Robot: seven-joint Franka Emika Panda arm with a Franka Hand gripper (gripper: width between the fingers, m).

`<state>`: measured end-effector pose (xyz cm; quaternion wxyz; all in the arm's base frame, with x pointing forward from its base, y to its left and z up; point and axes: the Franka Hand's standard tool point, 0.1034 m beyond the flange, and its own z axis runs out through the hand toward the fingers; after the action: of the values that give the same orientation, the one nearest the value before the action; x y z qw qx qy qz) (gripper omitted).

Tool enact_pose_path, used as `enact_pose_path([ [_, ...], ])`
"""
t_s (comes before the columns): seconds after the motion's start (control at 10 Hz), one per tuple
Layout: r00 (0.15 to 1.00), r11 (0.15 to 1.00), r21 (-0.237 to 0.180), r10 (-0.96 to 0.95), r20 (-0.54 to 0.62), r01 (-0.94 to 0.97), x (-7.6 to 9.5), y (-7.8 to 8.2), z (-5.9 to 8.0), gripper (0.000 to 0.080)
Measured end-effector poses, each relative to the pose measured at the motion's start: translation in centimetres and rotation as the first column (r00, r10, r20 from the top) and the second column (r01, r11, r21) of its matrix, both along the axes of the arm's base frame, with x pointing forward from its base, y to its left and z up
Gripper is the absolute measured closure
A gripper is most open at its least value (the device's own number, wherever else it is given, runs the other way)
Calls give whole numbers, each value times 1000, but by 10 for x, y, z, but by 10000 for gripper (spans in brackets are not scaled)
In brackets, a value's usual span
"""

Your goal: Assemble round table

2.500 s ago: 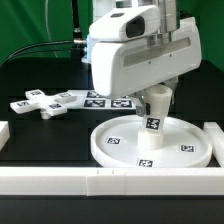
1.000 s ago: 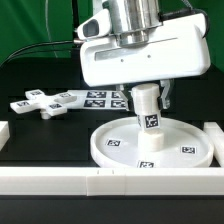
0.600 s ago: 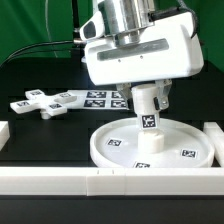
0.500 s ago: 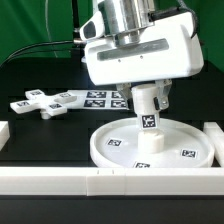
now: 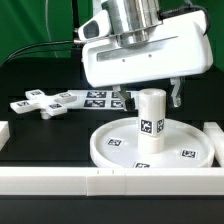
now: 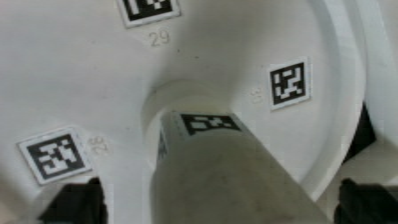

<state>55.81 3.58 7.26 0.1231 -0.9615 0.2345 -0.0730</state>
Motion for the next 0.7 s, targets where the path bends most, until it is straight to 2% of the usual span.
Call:
enact_pose_path([
  [0.2, 978, 978, -47, 205, 26, -204, 2, 3, 2, 151],
  [0.4, 954, 954, -70, 296, 38, -293, 1, 2, 0, 151],
  [0.6, 891, 888, -118, 452, 53, -444, 2, 4, 1, 151],
  [0.7, 837, 832, -158, 545, 50, -532, 3, 13, 3, 151],
])
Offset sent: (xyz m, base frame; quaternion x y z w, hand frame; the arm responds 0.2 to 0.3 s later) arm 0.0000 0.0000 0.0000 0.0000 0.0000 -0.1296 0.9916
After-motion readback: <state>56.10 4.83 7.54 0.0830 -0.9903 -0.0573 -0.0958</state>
